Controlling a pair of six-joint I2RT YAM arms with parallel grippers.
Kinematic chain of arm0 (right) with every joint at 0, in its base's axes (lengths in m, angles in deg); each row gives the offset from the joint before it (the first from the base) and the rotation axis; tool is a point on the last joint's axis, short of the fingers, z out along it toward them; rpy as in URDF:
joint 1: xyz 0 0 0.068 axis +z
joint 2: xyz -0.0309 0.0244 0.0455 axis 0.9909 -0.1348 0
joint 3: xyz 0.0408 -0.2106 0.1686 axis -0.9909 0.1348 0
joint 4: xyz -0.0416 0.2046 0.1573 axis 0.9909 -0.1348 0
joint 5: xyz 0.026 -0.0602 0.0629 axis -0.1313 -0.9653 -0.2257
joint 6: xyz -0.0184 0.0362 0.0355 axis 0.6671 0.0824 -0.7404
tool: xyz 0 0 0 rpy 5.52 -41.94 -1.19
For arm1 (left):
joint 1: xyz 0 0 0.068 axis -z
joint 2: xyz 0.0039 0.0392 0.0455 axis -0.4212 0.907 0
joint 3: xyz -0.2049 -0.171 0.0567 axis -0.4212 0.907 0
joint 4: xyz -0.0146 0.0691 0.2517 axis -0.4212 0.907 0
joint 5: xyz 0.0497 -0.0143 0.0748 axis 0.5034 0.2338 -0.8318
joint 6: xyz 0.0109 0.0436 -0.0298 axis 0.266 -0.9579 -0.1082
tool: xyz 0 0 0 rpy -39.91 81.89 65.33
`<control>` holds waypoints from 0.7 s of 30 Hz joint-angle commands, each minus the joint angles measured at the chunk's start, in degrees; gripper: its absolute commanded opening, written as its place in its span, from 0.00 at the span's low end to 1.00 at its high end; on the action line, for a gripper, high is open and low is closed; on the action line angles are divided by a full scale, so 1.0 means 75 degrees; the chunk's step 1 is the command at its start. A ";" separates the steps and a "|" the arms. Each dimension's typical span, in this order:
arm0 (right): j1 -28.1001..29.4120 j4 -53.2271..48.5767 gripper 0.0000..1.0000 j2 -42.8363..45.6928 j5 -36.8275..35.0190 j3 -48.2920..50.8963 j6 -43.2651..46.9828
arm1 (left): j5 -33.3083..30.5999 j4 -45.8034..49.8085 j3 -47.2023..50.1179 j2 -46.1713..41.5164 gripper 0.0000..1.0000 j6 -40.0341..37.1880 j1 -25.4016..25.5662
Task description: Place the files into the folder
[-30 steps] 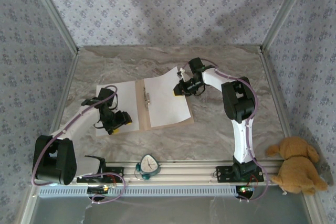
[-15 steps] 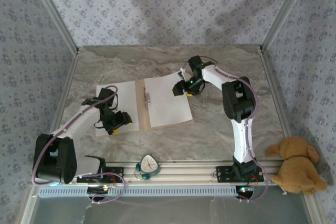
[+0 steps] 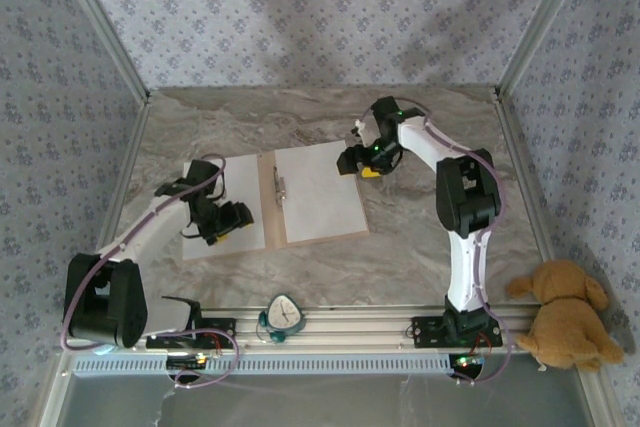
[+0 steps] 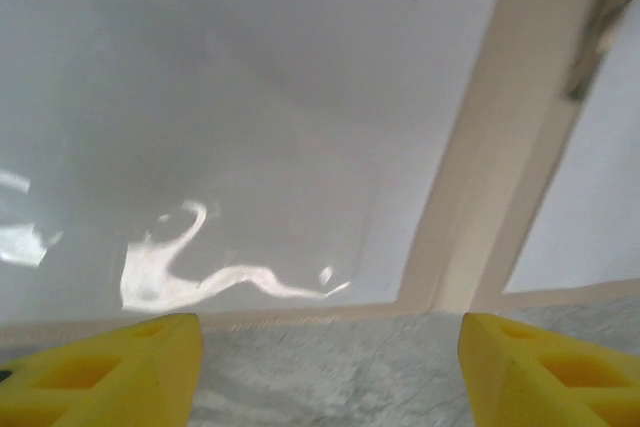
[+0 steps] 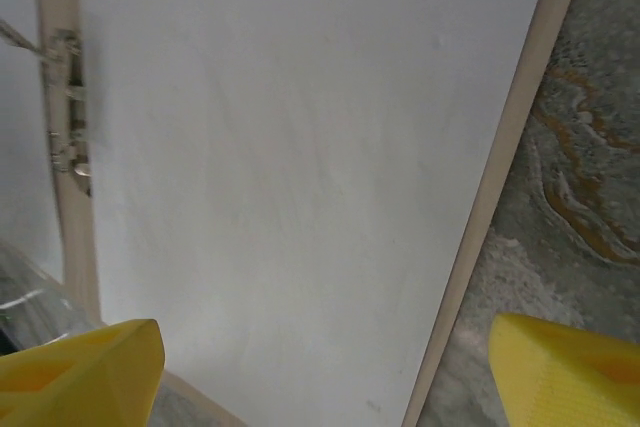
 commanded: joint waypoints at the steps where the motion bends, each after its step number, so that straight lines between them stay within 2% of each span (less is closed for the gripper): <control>1: -0.0030 0.0364 0.86 0.0616 0.0538 0.0368 -0.0492 | -0.0052 -0.0856 -0.0520 0.0321 0.69 -0.0366 -0.0054; 8: 0.0243 0.2677 0.85 0.1146 0.1062 0.1799 -0.2443 | 0.0011 -0.1202 -0.1149 0.1288 0.62 -0.0389 -0.0043; 12: 0.0642 0.3557 0.83 0.1272 0.0667 0.2493 -0.3132 | 0.0163 -0.1366 -0.1264 0.1576 0.61 -0.0316 -0.0044; 21: 0.1559 0.3239 0.82 0.1381 -0.1097 0.2760 -0.3288 | 0.0217 -0.1464 -0.1232 0.1695 0.59 -0.0255 -0.0043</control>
